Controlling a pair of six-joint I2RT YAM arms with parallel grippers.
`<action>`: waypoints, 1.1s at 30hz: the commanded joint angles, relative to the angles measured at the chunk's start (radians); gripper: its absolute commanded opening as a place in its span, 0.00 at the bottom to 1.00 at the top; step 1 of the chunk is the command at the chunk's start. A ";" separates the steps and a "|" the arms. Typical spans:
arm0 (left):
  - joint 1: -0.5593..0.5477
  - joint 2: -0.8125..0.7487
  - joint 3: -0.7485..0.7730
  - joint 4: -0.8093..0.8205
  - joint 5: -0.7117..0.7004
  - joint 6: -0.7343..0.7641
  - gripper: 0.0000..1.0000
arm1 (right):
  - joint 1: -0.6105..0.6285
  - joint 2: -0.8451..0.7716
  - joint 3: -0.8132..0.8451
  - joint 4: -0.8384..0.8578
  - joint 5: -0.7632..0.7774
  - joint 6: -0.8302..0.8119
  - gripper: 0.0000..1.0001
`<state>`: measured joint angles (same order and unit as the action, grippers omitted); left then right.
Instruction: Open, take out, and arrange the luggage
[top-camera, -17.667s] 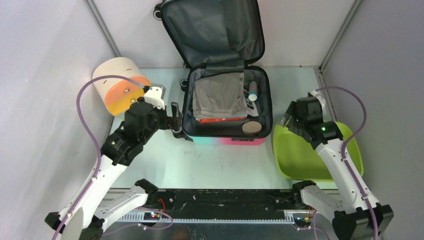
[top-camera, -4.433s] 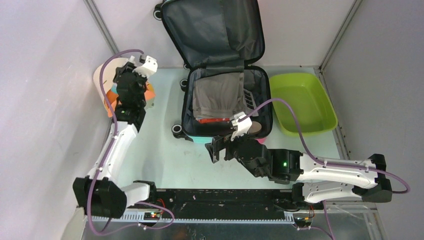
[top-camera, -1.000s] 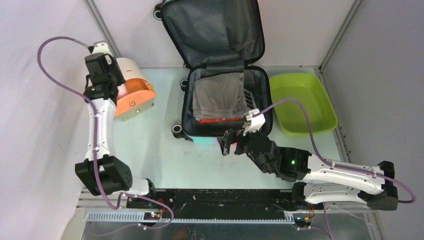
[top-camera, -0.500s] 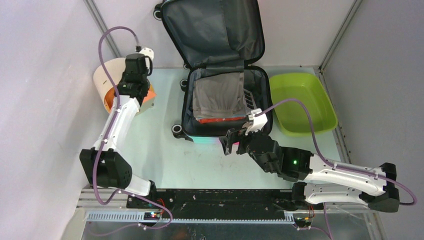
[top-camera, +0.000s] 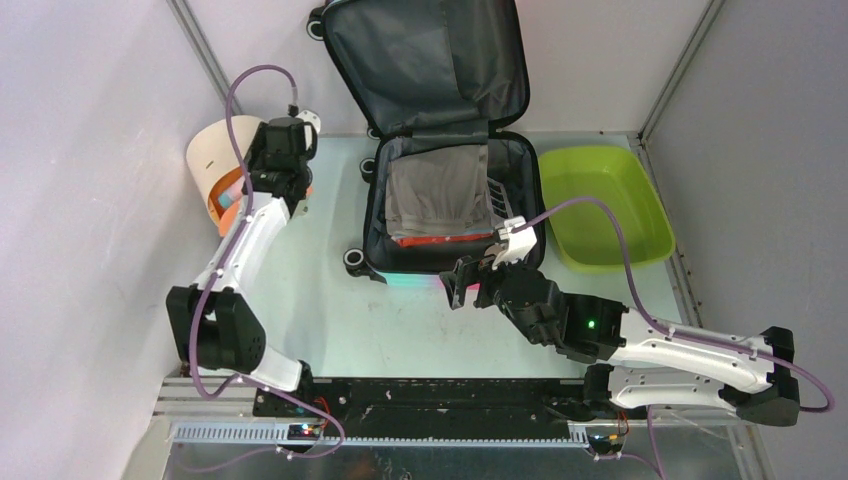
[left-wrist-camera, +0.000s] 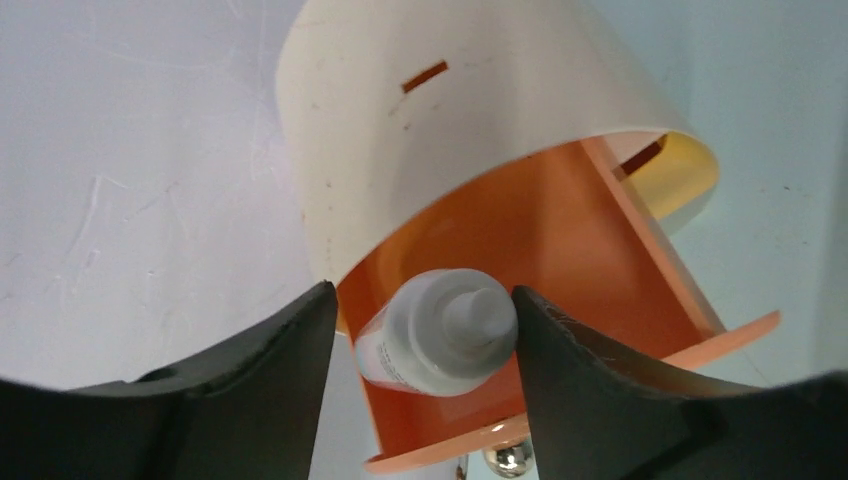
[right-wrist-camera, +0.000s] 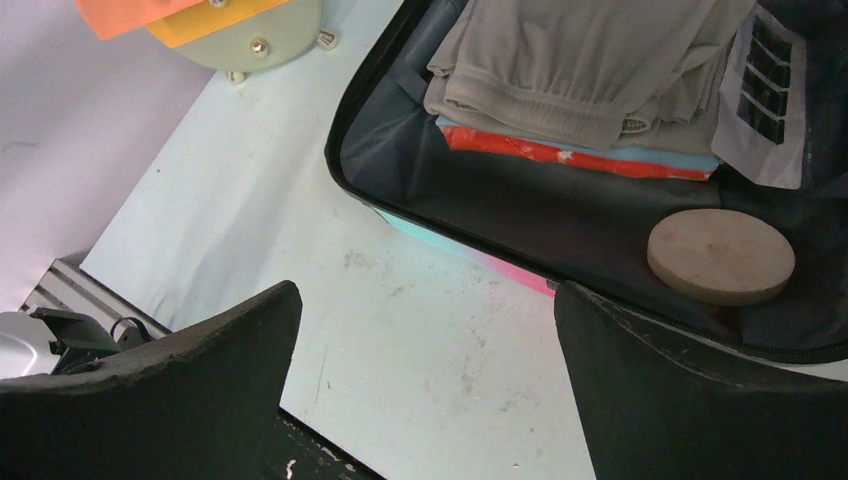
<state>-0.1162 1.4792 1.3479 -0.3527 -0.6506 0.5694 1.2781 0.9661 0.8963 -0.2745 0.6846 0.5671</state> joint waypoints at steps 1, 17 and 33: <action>-0.029 0.002 0.089 -0.089 0.023 -0.056 0.76 | -0.007 -0.018 0.000 0.028 0.004 -0.004 0.99; -0.046 -0.092 0.240 -0.432 0.229 -0.345 0.82 | 0.008 -0.069 0.000 0.019 -0.005 0.021 0.99; -0.045 0.003 0.216 -0.263 0.570 -0.407 0.69 | 0.033 -0.073 0.000 -0.014 0.042 0.004 1.00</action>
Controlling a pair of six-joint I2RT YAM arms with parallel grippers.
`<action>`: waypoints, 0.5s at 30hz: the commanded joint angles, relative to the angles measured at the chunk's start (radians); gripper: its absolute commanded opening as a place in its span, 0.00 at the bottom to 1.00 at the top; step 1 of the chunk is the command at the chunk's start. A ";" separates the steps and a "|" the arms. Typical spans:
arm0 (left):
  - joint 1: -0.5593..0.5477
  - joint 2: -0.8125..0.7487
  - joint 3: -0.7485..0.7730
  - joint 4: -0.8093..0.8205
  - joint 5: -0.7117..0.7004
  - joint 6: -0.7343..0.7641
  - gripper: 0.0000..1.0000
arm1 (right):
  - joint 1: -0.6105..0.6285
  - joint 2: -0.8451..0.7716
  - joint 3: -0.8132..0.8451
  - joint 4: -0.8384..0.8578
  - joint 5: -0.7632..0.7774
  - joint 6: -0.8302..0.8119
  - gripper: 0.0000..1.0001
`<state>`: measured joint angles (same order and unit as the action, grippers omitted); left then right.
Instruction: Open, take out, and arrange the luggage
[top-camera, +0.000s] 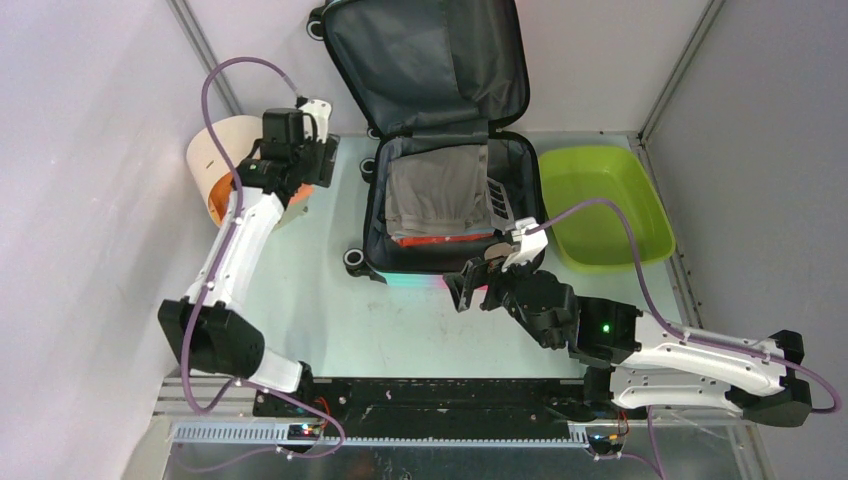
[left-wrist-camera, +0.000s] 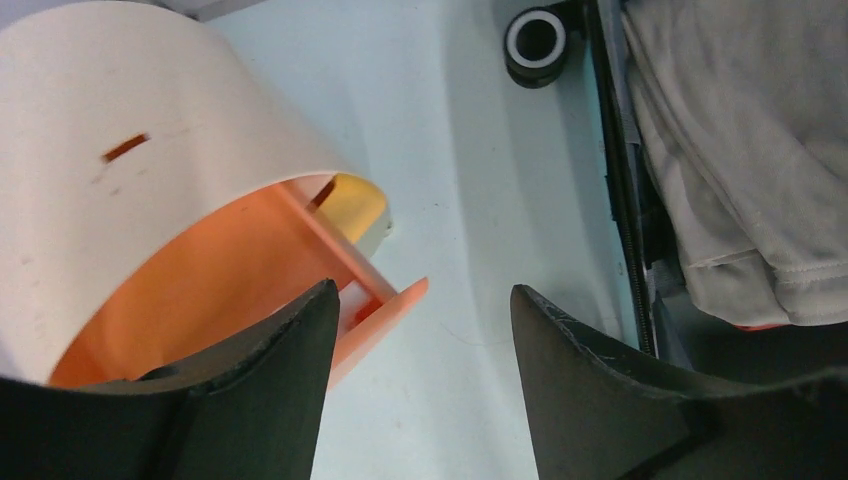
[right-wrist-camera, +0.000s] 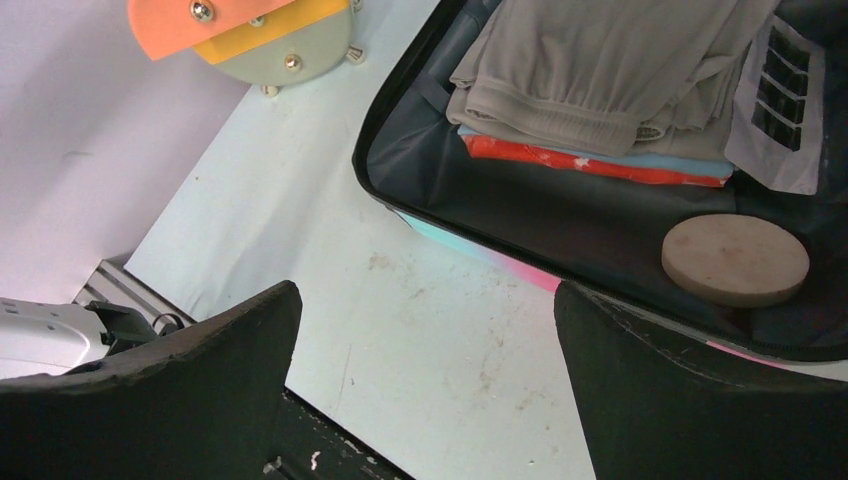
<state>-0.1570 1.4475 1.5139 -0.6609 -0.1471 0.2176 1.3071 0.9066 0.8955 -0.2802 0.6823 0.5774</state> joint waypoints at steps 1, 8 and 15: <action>-0.004 0.036 0.050 0.041 0.080 -0.057 0.69 | 0.003 -0.013 0.000 -0.011 0.048 -0.010 0.99; -0.006 -0.106 -0.144 0.038 0.060 -0.118 0.68 | -0.003 0.000 0.000 -0.012 0.048 -0.014 1.00; 0.002 -0.312 -0.395 0.151 -0.031 -0.094 0.68 | -0.003 0.019 0.000 0.005 0.036 -0.011 0.99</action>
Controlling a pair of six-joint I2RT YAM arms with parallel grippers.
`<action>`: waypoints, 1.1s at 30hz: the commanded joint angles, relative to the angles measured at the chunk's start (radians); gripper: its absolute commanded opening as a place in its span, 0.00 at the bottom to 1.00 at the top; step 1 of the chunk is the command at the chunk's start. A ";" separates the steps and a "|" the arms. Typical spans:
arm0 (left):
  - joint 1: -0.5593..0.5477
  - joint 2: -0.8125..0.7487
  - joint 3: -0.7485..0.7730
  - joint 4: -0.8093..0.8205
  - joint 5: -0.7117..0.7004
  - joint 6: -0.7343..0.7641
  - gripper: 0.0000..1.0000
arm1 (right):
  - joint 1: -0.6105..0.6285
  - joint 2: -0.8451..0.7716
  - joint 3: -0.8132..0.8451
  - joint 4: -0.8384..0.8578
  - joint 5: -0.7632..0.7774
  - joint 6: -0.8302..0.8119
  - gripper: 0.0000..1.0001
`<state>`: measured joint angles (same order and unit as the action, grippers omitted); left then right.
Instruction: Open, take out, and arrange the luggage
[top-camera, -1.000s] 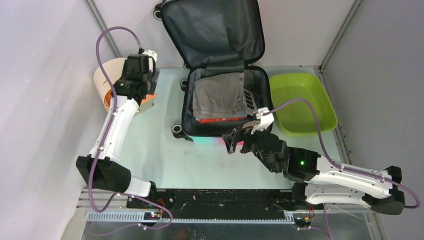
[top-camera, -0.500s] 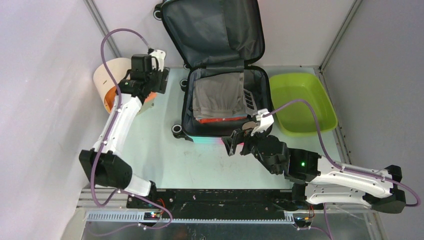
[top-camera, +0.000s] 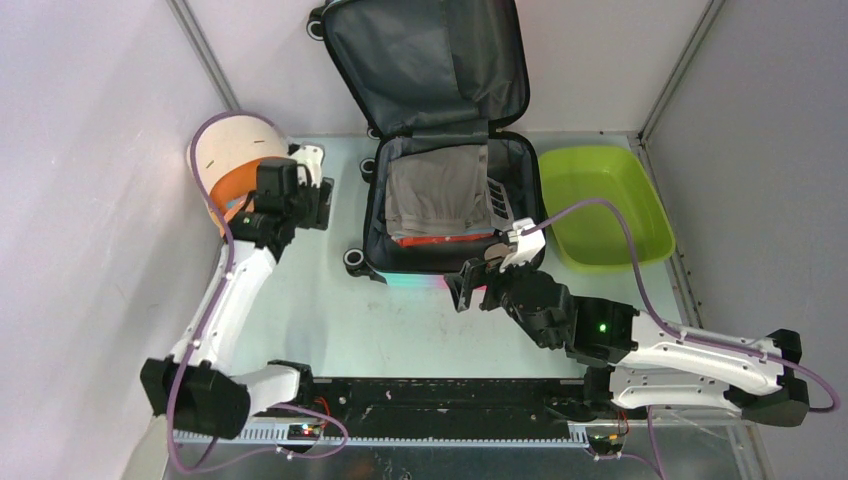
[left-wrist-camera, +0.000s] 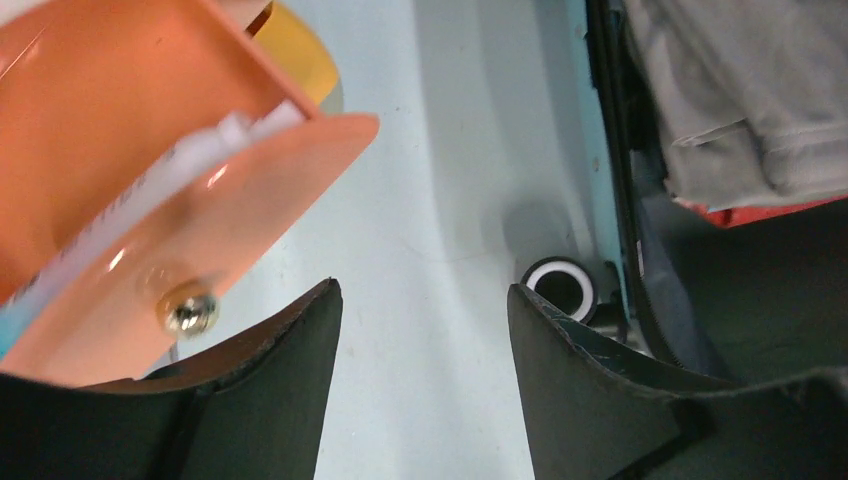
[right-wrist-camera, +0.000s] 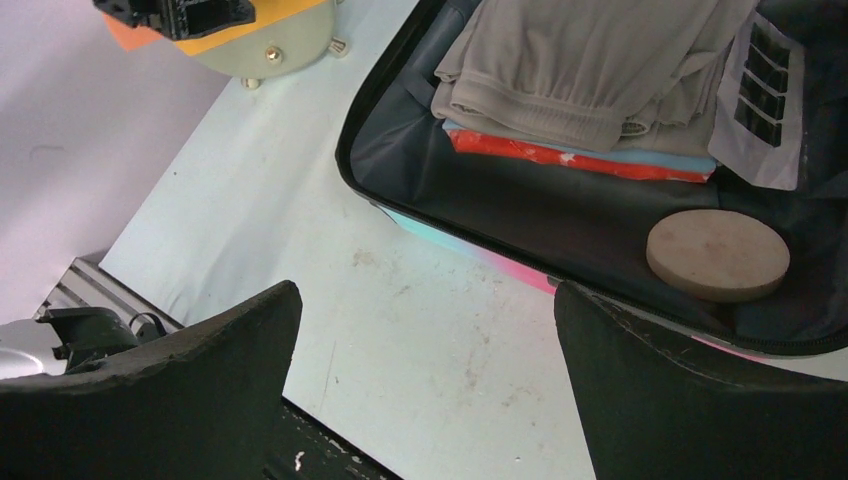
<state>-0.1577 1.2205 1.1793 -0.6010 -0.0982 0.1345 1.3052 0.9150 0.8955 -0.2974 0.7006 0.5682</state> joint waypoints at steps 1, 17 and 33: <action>0.005 -0.089 -0.081 0.096 -0.095 -0.003 0.68 | -0.002 0.012 0.000 0.025 0.013 -0.001 1.00; 0.129 0.042 -0.024 0.212 -0.276 0.025 0.67 | -0.007 0.008 0.000 0.026 0.011 -0.010 1.00; 0.142 0.194 0.066 0.318 -0.372 0.116 0.68 | -0.050 0.034 0.000 0.010 -0.008 -0.027 0.99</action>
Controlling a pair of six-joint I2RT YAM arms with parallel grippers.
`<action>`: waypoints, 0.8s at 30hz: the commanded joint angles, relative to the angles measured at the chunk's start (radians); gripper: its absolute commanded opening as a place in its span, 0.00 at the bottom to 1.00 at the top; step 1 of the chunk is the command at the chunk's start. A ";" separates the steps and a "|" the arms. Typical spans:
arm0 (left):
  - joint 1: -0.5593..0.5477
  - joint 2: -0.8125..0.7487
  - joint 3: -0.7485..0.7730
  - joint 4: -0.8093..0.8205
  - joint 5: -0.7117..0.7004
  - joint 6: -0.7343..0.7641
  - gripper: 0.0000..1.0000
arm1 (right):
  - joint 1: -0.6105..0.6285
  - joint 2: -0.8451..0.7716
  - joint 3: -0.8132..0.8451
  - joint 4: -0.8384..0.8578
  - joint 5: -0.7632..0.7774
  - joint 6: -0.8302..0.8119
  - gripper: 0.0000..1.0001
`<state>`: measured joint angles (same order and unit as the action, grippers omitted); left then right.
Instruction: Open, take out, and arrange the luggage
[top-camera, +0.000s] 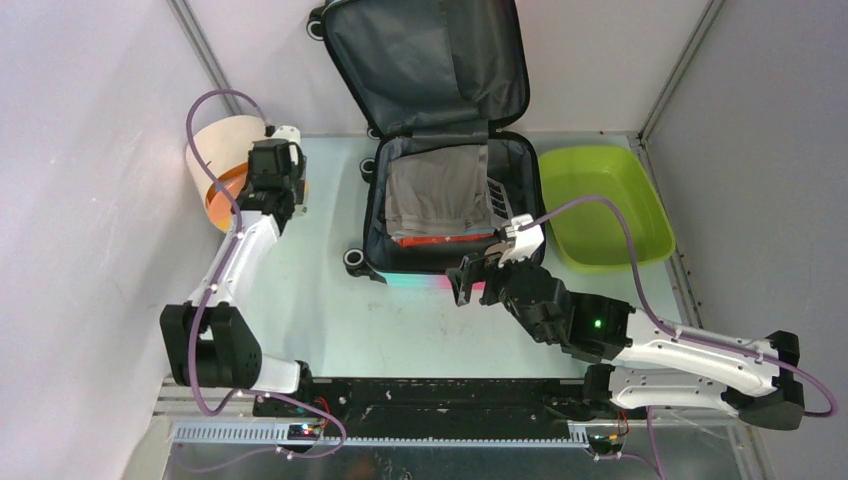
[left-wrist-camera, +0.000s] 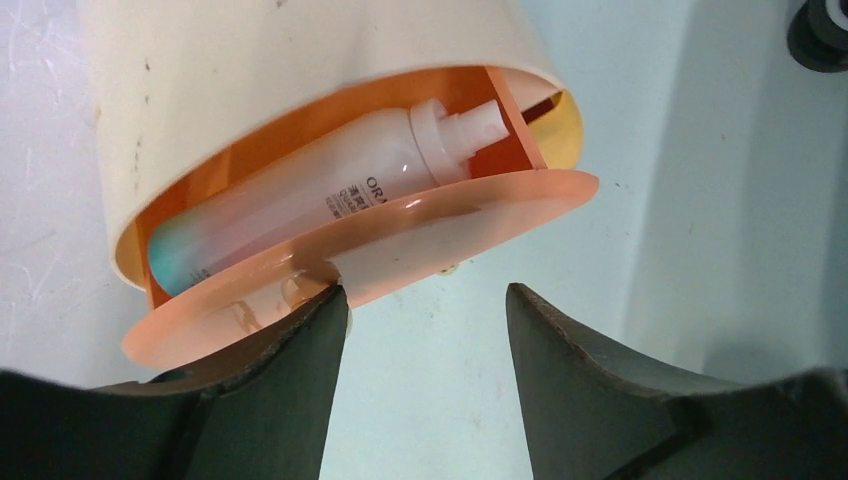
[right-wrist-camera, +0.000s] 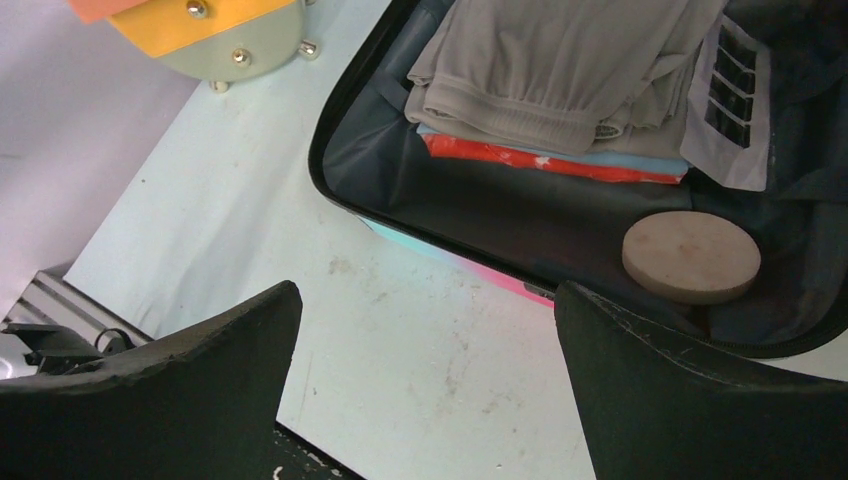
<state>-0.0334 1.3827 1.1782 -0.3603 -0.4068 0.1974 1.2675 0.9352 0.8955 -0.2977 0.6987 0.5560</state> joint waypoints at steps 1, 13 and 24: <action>0.019 0.040 0.075 0.078 -0.082 0.064 0.68 | -0.015 0.020 0.000 0.010 -0.011 -0.019 1.00; 0.020 0.136 0.151 0.076 -0.103 0.090 0.69 | -0.039 0.033 -0.027 0.030 -0.052 -0.031 1.00; 0.018 0.150 0.157 0.075 -0.097 0.099 0.69 | -0.049 0.024 -0.050 0.043 -0.070 -0.014 1.00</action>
<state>-0.0200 1.5307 1.2900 -0.3119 -0.4953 0.2890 1.2221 0.9668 0.8459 -0.2852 0.6277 0.5377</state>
